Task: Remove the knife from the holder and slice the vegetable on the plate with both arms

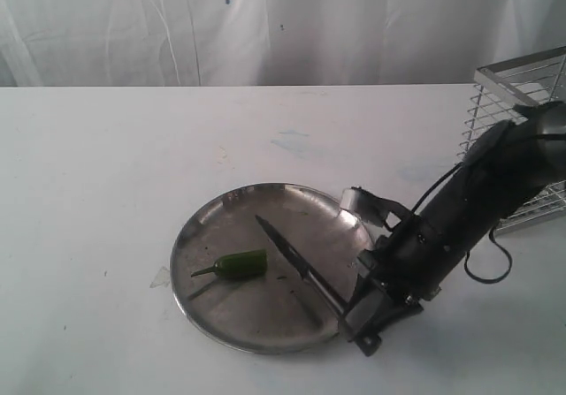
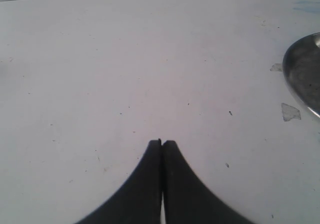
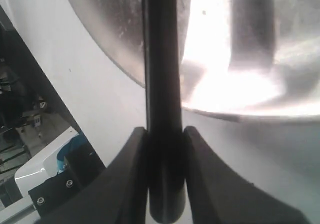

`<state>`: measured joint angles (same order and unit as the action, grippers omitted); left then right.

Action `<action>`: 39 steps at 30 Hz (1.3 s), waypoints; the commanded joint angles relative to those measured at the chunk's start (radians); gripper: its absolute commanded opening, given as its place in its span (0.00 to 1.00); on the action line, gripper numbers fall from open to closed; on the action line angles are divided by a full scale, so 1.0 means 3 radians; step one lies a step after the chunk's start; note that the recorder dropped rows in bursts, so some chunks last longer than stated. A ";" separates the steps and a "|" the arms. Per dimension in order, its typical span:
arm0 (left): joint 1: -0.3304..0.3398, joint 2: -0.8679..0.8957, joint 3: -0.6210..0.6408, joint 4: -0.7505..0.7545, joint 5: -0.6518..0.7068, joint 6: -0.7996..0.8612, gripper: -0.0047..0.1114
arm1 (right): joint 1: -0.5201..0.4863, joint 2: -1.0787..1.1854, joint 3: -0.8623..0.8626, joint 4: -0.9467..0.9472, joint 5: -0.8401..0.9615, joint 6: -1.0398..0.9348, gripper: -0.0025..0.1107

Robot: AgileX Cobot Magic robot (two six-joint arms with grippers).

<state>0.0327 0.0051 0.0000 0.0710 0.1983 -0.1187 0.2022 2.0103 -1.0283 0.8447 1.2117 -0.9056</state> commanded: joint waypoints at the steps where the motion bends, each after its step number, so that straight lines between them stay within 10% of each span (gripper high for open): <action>1: -0.0029 -0.0017 0.0000 -0.0008 -0.0013 -0.0016 0.04 | -0.0009 -0.0368 0.0014 -0.0026 0.0031 0.0019 0.02; 21: -0.0028 -0.0017 0.0000 -0.0049 -0.0161 -0.0106 0.04 | 0.0102 -0.1154 0.0021 -0.0421 -0.0489 0.0325 0.02; 30: -0.0028 -0.0017 0.0000 -0.0419 -0.1661 -0.0605 0.04 | 0.0579 -0.1154 0.0015 -0.1387 -0.0748 0.1332 0.02; 36: -0.0028 -0.0017 -0.0020 -0.0656 -0.3801 -0.0978 0.04 | 0.0623 -0.1154 0.0021 -0.1392 -0.0956 0.1463 0.02; 39: -0.0028 0.0085 -0.0551 -0.0831 -0.3380 -0.1621 0.04 | 0.0623 -0.1154 0.0021 -0.1364 -0.1024 0.1463 0.02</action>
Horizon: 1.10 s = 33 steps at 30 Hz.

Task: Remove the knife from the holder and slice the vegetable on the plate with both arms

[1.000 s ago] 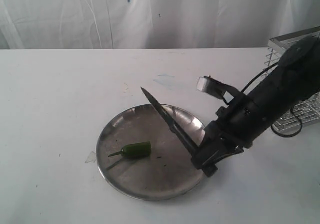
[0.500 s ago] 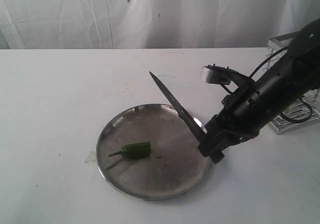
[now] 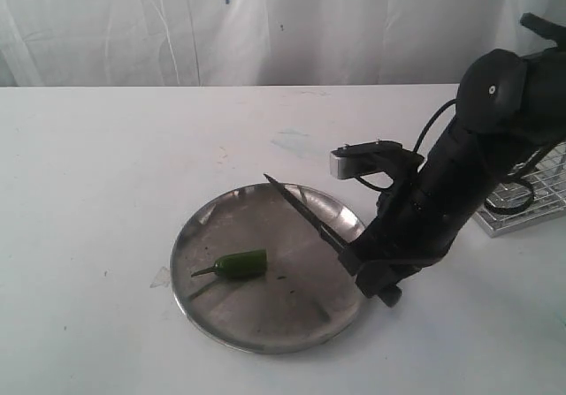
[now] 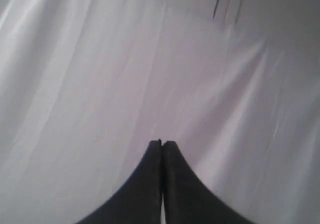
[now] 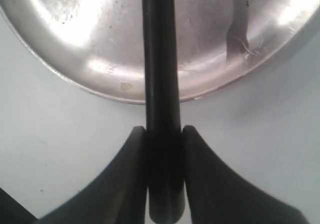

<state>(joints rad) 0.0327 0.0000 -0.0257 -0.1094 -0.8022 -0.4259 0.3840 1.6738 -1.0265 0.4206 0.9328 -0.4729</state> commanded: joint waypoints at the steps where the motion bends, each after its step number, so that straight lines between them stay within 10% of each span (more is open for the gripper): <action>1: -0.0028 0.0246 -0.0703 -0.0089 0.0278 -0.0479 0.04 | 0.0017 -0.0032 0.0015 0.0067 -0.0113 0.0021 0.02; 8: -0.0028 0.2323 -0.1969 0.2498 0.0659 -0.0857 0.04 | 0.0017 -0.0019 0.0015 0.0108 0.0083 -0.0014 0.02; 13: -0.0187 0.4287 -0.2717 0.6179 0.1743 -0.4197 0.04 | 0.0017 -0.0019 0.0015 0.0071 0.0317 -0.0058 0.02; 18: -0.0282 0.4549 -0.2606 0.6179 0.1938 -0.3924 0.04 | 0.0017 -0.0019 0.0015 -0.0121 0.0326 0.0026 0.02; 22: -0.0956 0.4826 -0.2704 0.6179 0.0525 -0.1905 0.04 | 0.0017 -0.0019 0.0015 -0.0121 0.0250 0.0031 0.02; 29: -0.2597 0.4849 -0.2370 0.6179 0.2994 -0.1692 0.04 | 0.0017 -0.0019 0.0015 -0.0121 0.0167 0.0031 0.02; 33: -0.3002 0.4851 -0.2565 0.5172 0.3900 -0.1296 0.04 | 0.0017 -0.0019 0.0015 -0.0121 0.0128 0.0114 0.02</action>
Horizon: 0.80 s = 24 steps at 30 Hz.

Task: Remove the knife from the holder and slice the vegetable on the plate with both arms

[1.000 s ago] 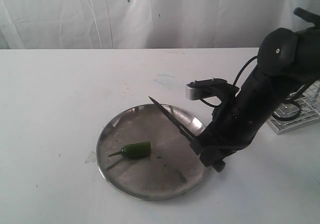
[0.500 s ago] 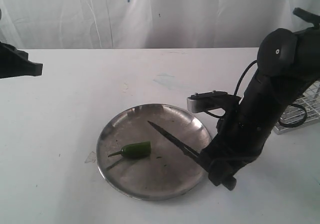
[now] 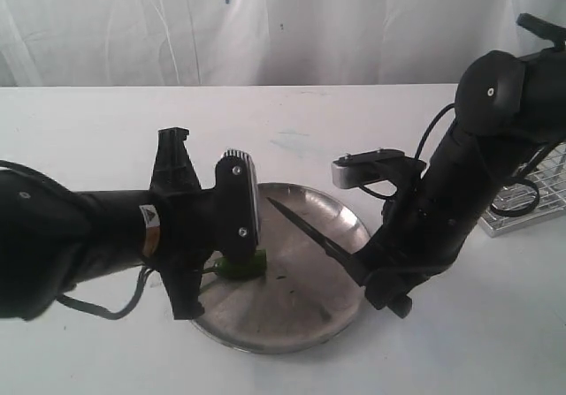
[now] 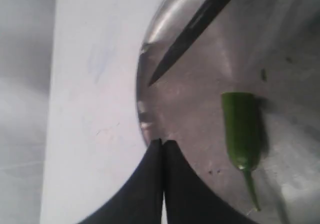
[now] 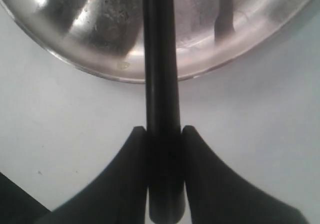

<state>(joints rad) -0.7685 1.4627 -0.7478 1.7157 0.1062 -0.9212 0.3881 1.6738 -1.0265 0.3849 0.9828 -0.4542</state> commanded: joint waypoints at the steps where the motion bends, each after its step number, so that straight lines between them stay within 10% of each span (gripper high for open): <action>1: -0.0352 -0.0025 -0.0237 -0.1406 0.0939 0.0776 0.04 | 0.0003 -0.0019 0.0015 -0.0002 -0.0039 0.0052 0.02; 5: -0.0247 0.0010 -0.0768 -0.4138 0.1788 0.3134 0.04 | 0.0003 -0.0019 0.0015 -0.0002 -0.0039 0.0052 0.02; 8: -0.0075 0.0056 -0.1144 -0.4950 0.2423 0.3578 0.04 | 0.0003 -0.0019 0.0015 -0.0002 -0.0039 0.0108 0.02; 17: 0.0104 0.0220 -0.1328 -0.4902 0.2388 0.4249 0.08 | 0.0003 -0.0019 0.0015 -0.0002 -0.0039 0.0108 0.02; 24: 0.0133 0.0670 -0.1328 -0.4775 0.2208 0.4756 0.50 | 0.0003 -0.0019 0.0015 -0.0063 -0.0132 0.0130 0.02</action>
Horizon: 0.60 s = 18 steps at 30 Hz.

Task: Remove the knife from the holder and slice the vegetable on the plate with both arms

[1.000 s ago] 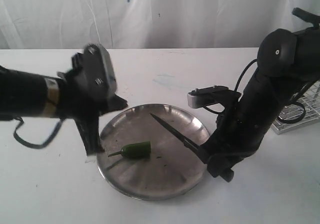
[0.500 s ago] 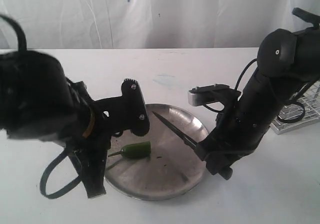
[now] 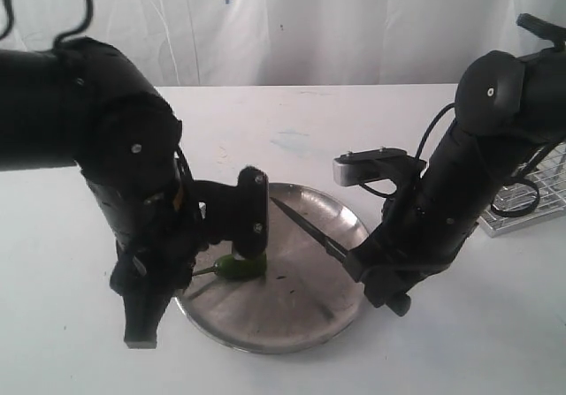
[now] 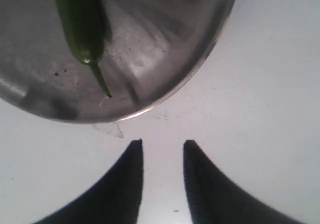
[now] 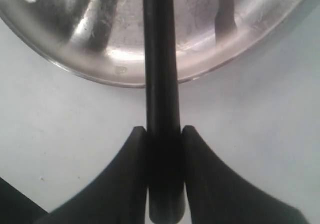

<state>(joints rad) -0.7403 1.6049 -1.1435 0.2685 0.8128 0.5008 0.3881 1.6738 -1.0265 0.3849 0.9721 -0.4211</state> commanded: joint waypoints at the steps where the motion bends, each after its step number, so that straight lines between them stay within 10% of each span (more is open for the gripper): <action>1: 0.0053 0.0240 -0.0009 0.0049 -0.0241 -0.0059 0.54 | 0.0003 -0.0019 0.0015 -0.0102 -0.0135 0.0048 0.02; 18: 0.0532 0.0671 -0.0009 -0.0643 -0.1440 0.0540 0.59 | 0.0003 -0.0019 0.0015 -0.0529 -0.0413 0.0551 0.02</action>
<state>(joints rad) -0.5853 1.7984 -1.1451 0.1476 0.3940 0.5476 0.3881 1.6738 -1.0265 0.2310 0.8625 -0.2602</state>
